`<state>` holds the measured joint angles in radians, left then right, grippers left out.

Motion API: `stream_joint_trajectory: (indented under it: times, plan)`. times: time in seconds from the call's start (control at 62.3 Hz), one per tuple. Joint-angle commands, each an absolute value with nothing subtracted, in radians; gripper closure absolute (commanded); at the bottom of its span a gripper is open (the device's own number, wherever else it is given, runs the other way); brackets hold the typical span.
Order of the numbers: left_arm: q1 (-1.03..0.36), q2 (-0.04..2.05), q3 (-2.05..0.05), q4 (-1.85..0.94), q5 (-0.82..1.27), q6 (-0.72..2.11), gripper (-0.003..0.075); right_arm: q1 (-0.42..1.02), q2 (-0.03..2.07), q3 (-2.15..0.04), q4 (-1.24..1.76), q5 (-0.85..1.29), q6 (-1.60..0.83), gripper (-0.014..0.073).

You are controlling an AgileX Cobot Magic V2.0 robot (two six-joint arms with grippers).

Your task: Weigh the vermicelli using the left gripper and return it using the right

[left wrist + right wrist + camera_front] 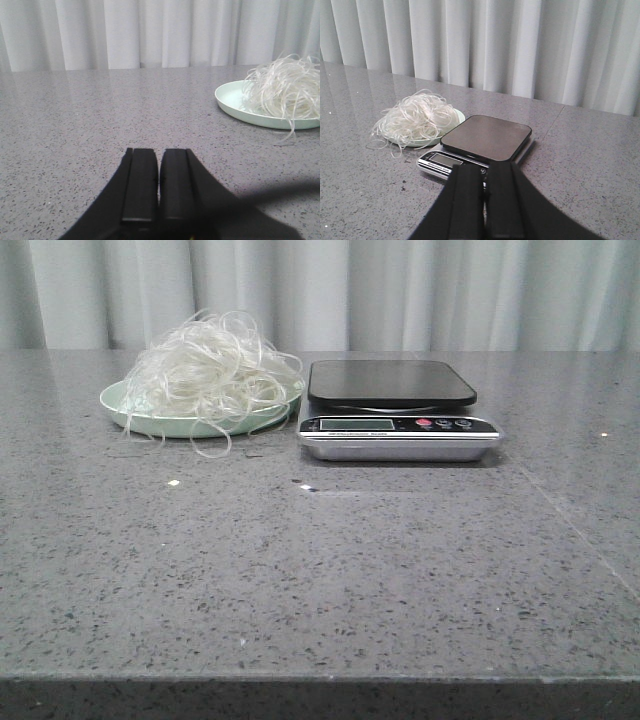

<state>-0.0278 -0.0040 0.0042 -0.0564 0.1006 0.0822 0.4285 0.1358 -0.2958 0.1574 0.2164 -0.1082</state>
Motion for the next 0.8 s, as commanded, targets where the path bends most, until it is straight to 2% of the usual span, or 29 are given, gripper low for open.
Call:
stream_joint_trajectory:
  times: [0.0,0.241,0.385,0.578,0.738,0.786]
  plan:
    - [-0.027,-0.026,0.009,-0.057,0.023,0.071,0.0594,0.423,0.148,-0.322,0.152,0.131,-0.113,0.0408]
    - [-0.027,-0.026,0.009,-0.057,0.023,0.071,0.0594,0.412,0.148,-0.309,0.151,0.121,-0.113,0.0408]
    - [-0.027,-0.026,0.009,-0.057,0.023,0.071,0.0594,0.294,0.148,-0.268,0.125,0.089,-0.113,0.0408]
    - [-0.027,-0.026,0.009,-0.057,0.023,0.071,0.0594,0.106,0.119,-0.125,0.109,-0.059,-0.111,0.0408]
    - [-0.027,-0.026,0.009,-0.057,0.023,0.071,0.0594,0.054,0.042,0.012,0.109,-0.19,-0.105,0.0408]
    - [-0.027,-0.026,0.009,-0.057,0.023,0.071,0.0594,0.054,0.017,0.02,0.108,-0.159,-0.105,0.0408]
